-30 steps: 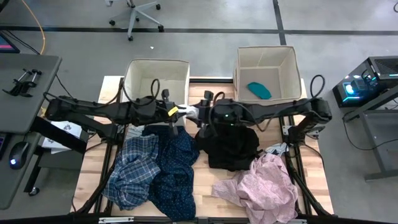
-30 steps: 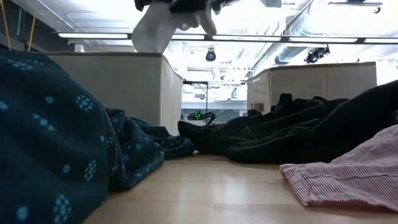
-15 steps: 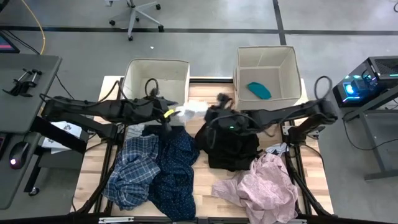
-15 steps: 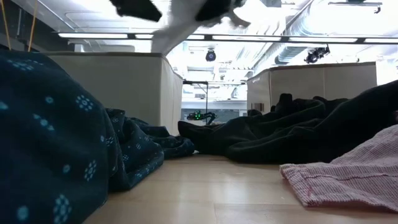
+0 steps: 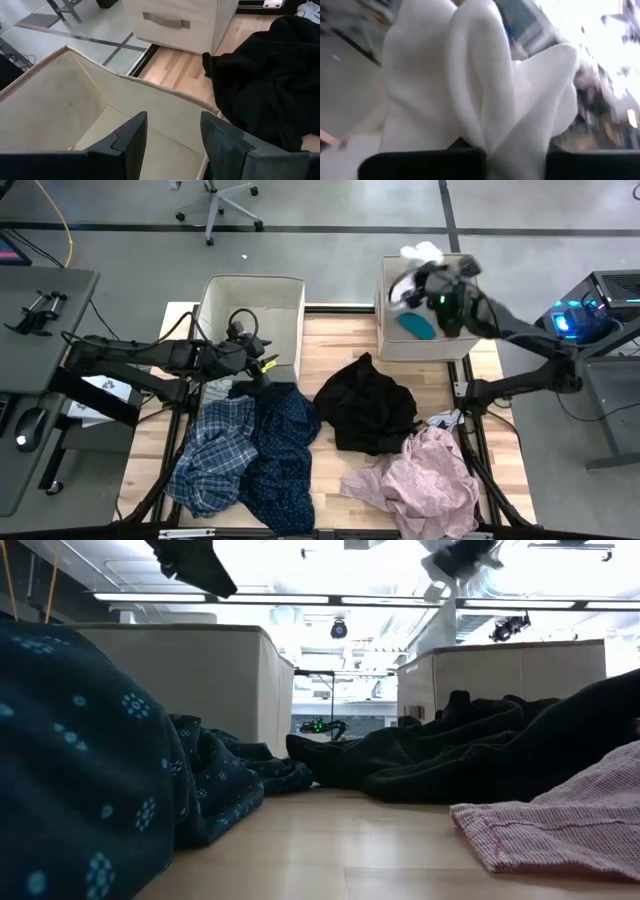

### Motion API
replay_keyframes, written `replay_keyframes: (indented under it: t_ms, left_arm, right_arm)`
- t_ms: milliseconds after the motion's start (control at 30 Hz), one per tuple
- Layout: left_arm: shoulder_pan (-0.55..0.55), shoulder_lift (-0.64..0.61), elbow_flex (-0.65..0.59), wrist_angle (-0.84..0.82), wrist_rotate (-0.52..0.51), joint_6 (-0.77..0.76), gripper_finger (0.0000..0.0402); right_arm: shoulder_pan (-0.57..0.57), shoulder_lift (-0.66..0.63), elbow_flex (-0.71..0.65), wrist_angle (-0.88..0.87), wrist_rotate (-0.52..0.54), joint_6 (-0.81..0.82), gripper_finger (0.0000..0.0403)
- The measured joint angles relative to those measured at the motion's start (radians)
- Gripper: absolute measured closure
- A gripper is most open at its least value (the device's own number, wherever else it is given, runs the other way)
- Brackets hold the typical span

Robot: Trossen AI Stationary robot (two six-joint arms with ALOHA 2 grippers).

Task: Sort clothes
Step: Put the pair of white socks into the right laundry bin

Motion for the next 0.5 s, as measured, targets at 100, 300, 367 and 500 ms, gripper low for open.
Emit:
replay_keyframes:
  t_ms: [100, 300, 367, 500]
  left_arm:
    - [-0.004, 0.0, 0.0, -0.006, 0.0, 0.0, 0.0228]
    - [-0.018, 0.0, 0.0, -0.026, 0.001, 0.0, 0.0228]
    - [-0.026, 0.0, 0.0, -0.039, 0.0, -0.013, 0.0228]
    - [-0.045, 0.0, 0.0, -0.078, 0.001, -0.059, 0.0228]
  right_arm:
    - [-0.149, 0.0, 0.0, -0.185, -0.143, 0.195, 0.0369]
    - [-0.327, 0.088, 0.0, -0.434, -0.479, 0.395, 0.0343]
    - [-0.351, 0.118, 0.0, -0.483, -0.612, 0.392, 0.0327]
    - [-0.377, 0.149, -0.001, -0.489, -0.773, 0.365, 0.0303]
